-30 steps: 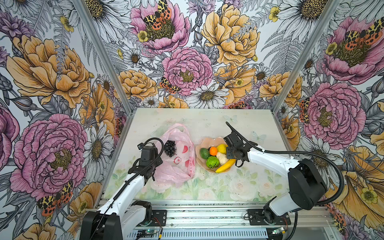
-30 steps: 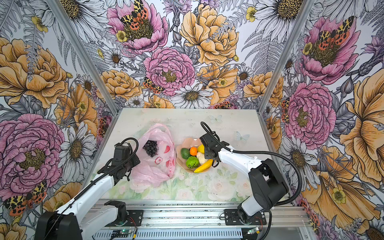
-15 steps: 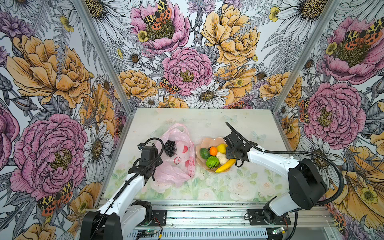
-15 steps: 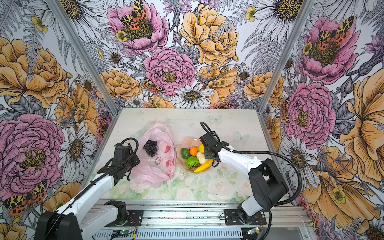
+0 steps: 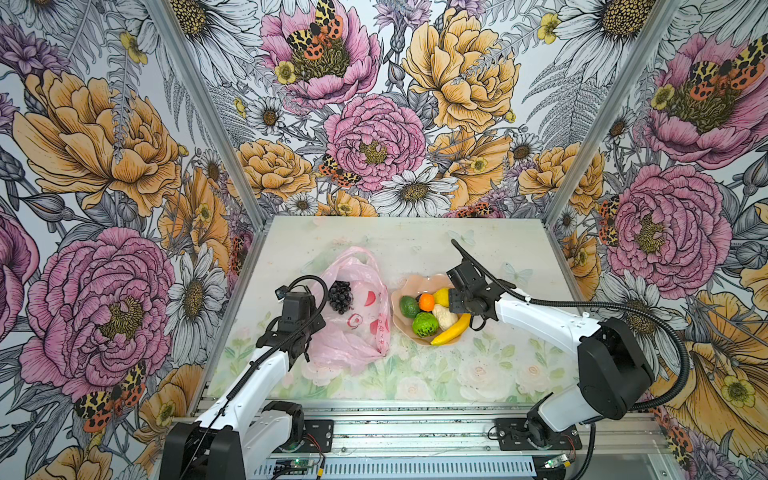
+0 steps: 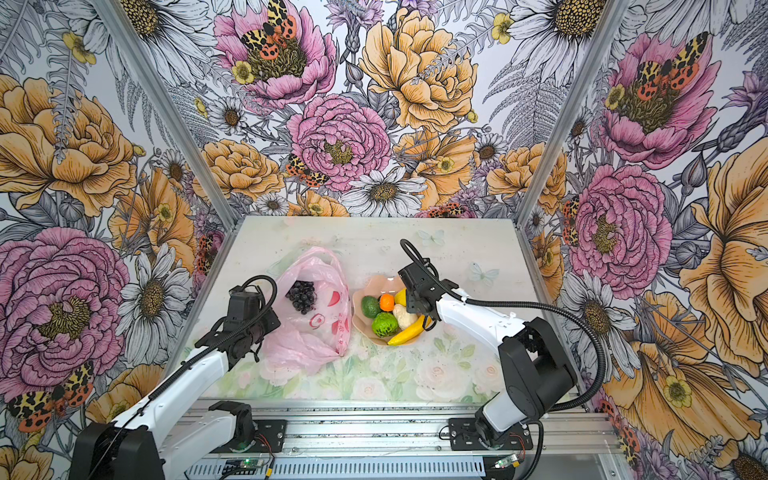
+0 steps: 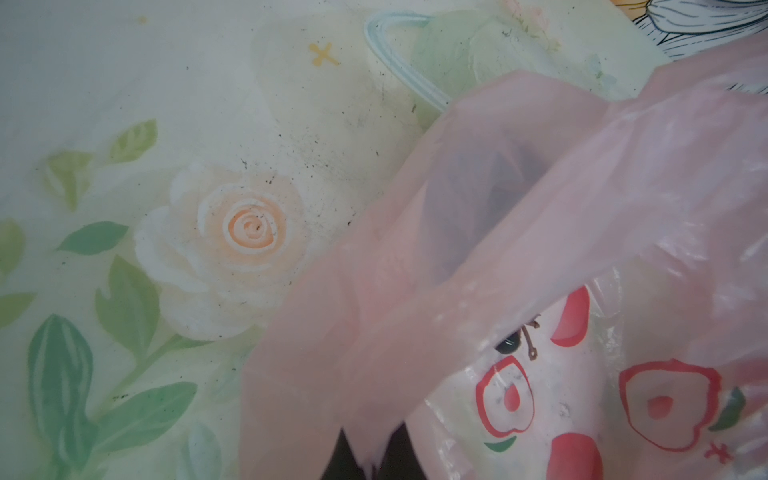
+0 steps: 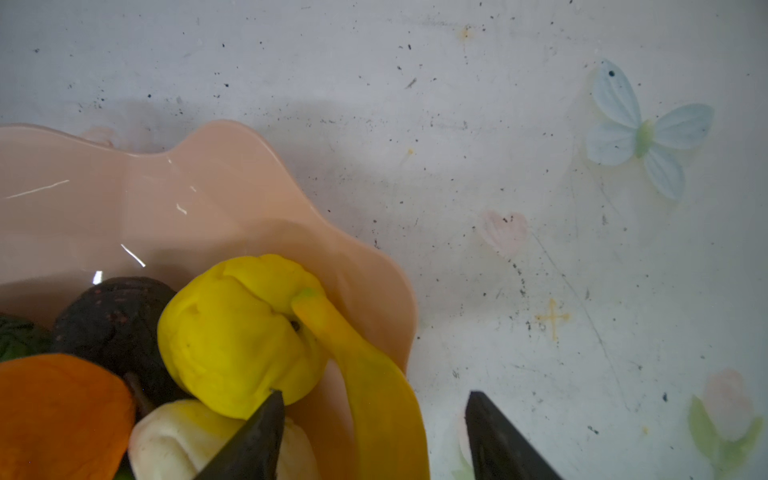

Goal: Take the fake fruits out of the plastic bag
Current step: 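Lower the banana into the pink bowl and open the right gripper, then move the right gripper back into the bag toward the black grapes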

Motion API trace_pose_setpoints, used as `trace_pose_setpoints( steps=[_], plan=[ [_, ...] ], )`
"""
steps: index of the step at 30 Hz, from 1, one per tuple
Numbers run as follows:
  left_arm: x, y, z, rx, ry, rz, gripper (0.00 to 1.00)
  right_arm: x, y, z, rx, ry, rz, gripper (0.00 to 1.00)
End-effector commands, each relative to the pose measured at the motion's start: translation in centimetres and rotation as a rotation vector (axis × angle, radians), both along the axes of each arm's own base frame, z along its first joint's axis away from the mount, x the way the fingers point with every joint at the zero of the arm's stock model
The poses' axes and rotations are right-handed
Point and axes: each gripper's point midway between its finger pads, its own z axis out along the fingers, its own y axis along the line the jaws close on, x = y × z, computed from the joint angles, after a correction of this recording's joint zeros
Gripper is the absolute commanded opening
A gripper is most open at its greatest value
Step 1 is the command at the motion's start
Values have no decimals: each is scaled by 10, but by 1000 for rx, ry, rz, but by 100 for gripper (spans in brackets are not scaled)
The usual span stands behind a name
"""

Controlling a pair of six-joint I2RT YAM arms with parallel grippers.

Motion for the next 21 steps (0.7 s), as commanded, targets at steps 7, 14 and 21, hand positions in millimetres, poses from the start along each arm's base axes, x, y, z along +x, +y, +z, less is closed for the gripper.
trace_pose_setpoints(
  steps=[7,14,21],
  plan=[
    [-8,-17,1,-108,-3,-24,3,16,28,45,26,-119,44,67],
    [-37,-26,-20,-181,52,16,3,12,133,70,125,-167,247,66],
    [-58,-33,-47,-190,134,24,3,-8,251,49,250,-109,475,63]
  ],
)
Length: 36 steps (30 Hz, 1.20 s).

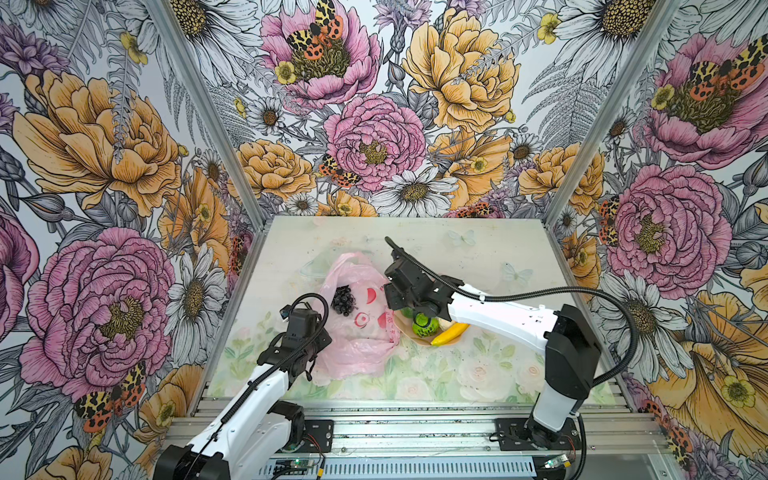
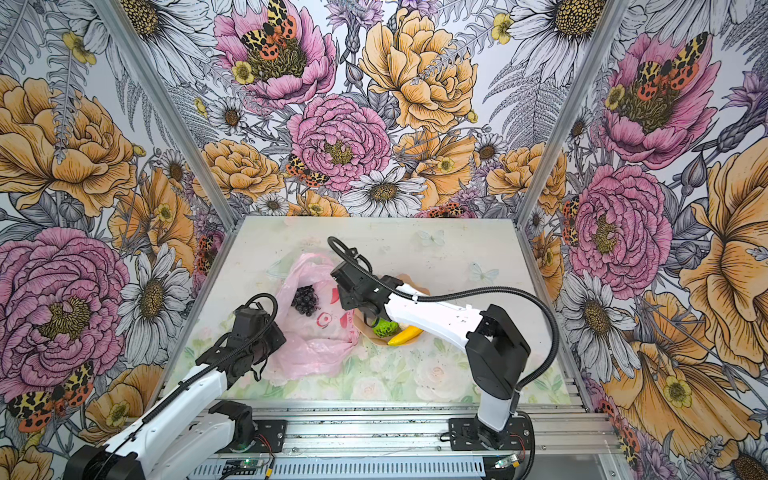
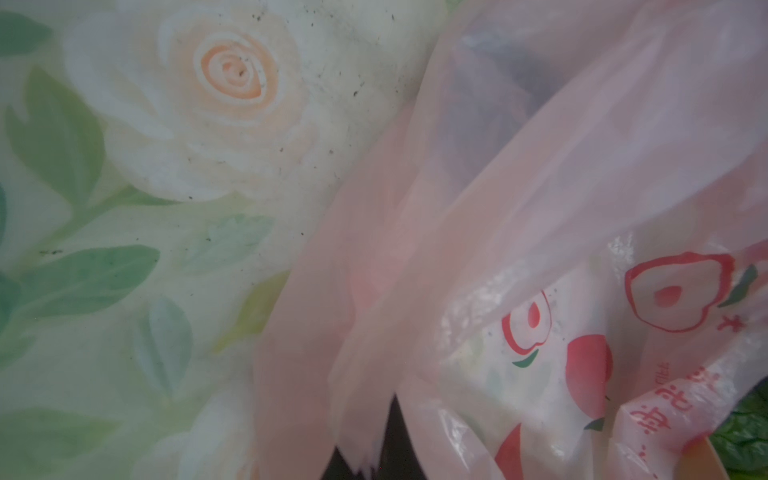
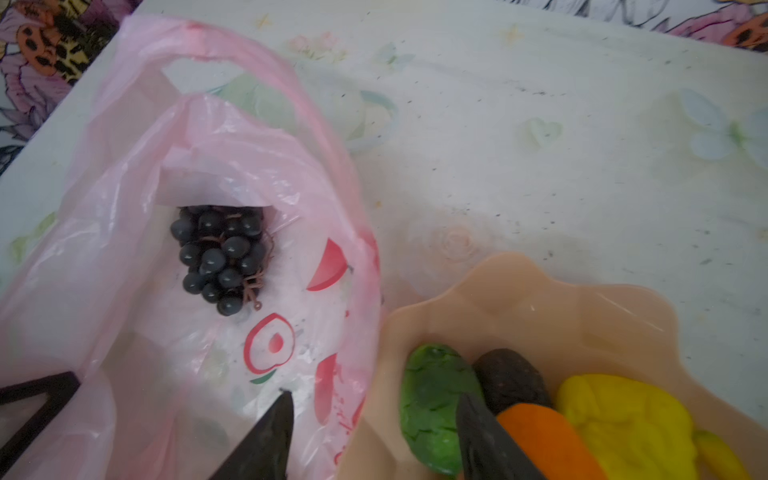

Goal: Take the fake fruits out of the plastic bag
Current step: 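Move the right gripper back into the bag toward the black grapes, then close the right gripper on the black grape bunch's stem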

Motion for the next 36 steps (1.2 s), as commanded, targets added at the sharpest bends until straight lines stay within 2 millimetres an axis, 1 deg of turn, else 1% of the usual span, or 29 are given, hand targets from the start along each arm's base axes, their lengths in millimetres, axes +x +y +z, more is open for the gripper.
trace_pose_setpoints(
  steps=[1,3,5,7,11,16,17,20,25,29,36],
  plan=[
    [-12,-4,-12,-20,46,13,3,-2,39,-10,62,38,82,62],
    [-14,-3,-15,-12,52,14,3,-3,58,-20,92,64,117,61],
    [-15,-2,-17,-4,55,15,2,-3,72,-30,120,91,138,59],
    [-15,-3,-16,-3,51,15,3,0,80,-40,133,115,141,58],
    [-14,-2,-14,5,44,17,3,9,93,-51,191,155,119,53],
    [-14,-1,-14,9,44,20,3,21,98,-71,266,223,61,47],
    [-14,-1,-14,9,45,20,3,21,99,-76,280,240,52,46],
    [-14,-1,-14,10,44,23,3,21,101,-82,305,262,32,46],
    [-14,0,-13,12,41,24,3,22,99,-98,343,300,-7,46],
    [-14,0,-13,10,39,23,3,21,103,-106,404,332,-23,44],
    [-14,0,-12,8,31,23,3,21,102,-122,403,355,-50,39]
  ],
)
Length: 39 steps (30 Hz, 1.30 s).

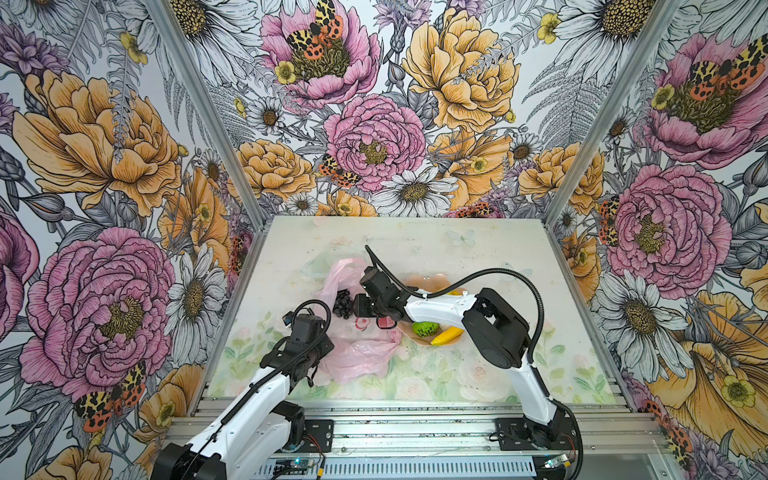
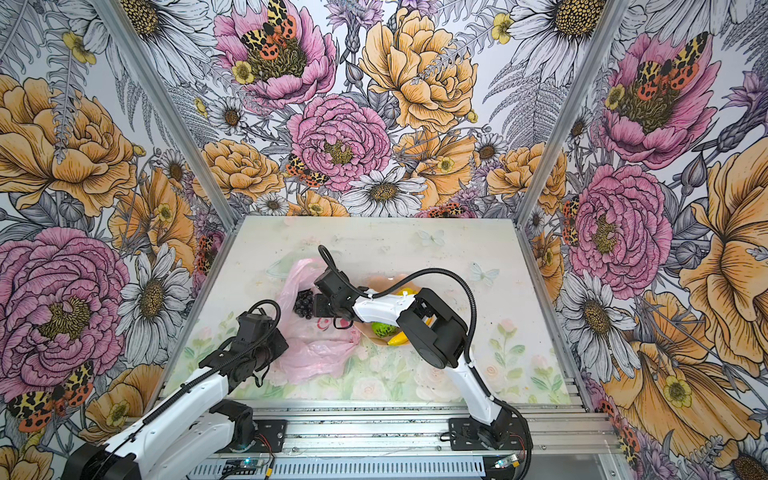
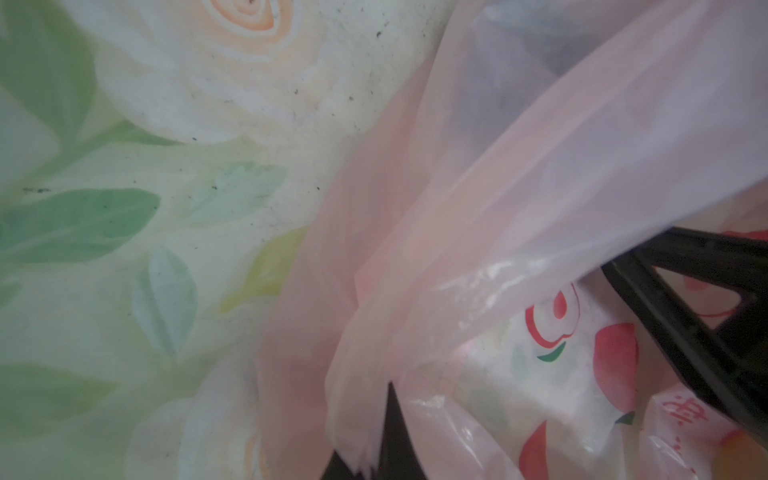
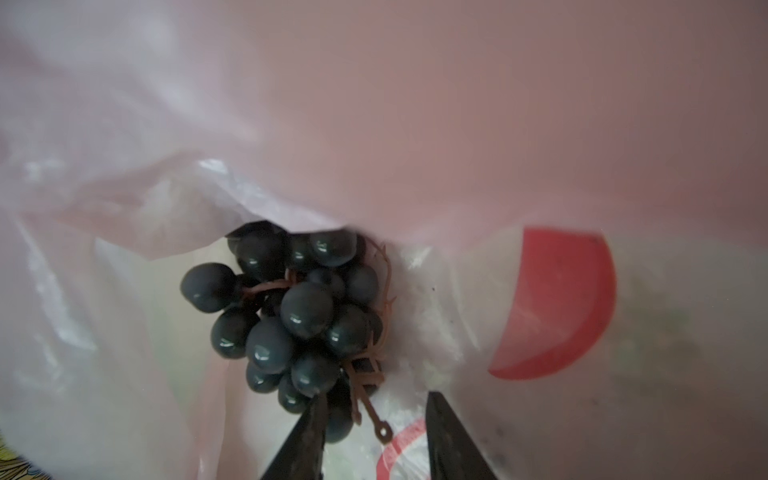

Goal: Take the fake fruits out of the plastic bag
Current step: 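Close the right gripper on the black grape bunch's stem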

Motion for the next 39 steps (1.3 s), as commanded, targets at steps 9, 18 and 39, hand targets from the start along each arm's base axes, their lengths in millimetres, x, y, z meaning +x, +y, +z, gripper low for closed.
trace_pose_setpoints(
  steps=[9,18,39],
  plan=[
    [-3,4,-3,15,6,16,3,3,5,-18,59,35,-25,35],
    [-4,3,-5,17,17,9,3,4,17,-20,130,60,-21,31],
    [2,4,1,26,0,19,3,7,16,14,96,-43,10,0]
  ],
)
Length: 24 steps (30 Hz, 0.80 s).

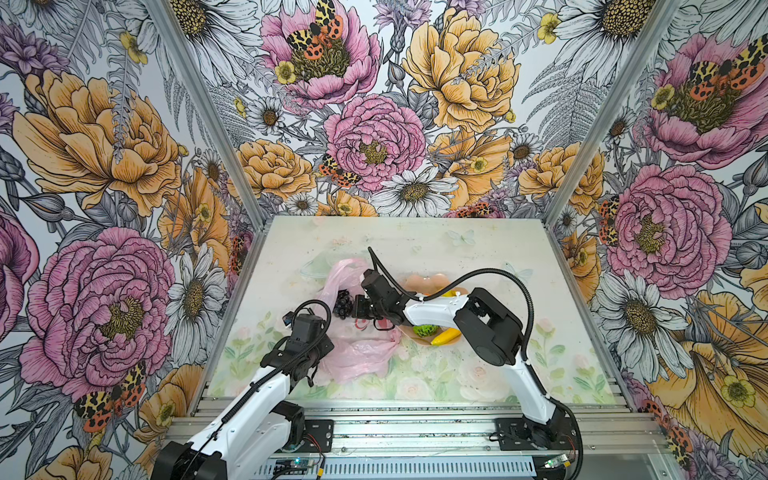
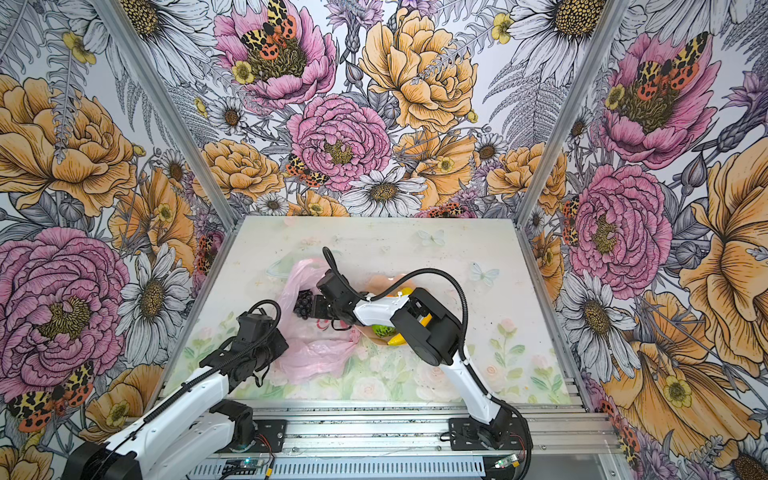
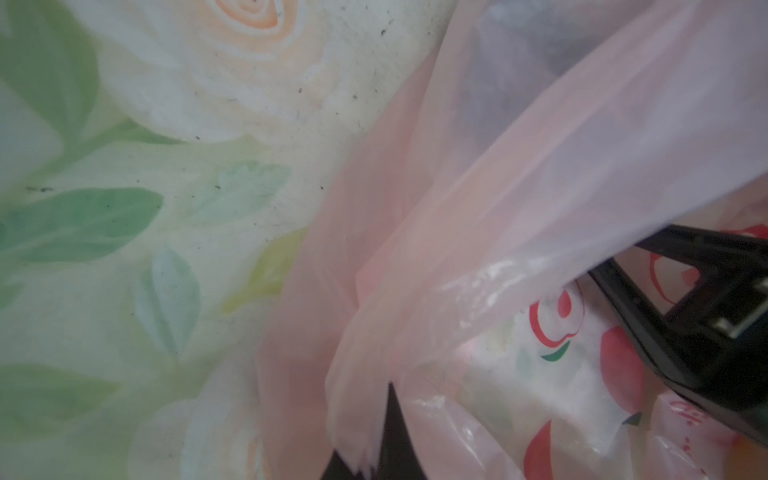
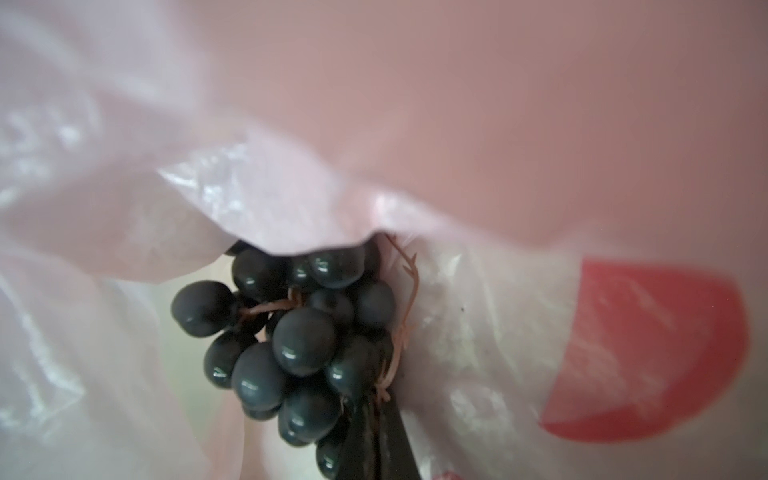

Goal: Take the fake fruits out of the plastic bag
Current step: 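Close the right gripper on the black grape bunch's stem, then lift the black grapes out of the bag with the right gripper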

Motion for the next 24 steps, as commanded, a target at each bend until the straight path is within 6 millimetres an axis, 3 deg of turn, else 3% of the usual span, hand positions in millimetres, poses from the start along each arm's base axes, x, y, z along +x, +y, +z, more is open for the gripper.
trace_pose_setpoints(
  steps=[1,16,24],
  plan=[
    [3,4,4,21,-11,17,3,4,-1,27,-26,-79,12,0],
    [35,19,24,19,-74,54,2,-3,-12,70,-115,-220,71,0],
    [48,24,35,64,-91,57,2,-14,-16,107,-145,-305,124,0]
  ],
)
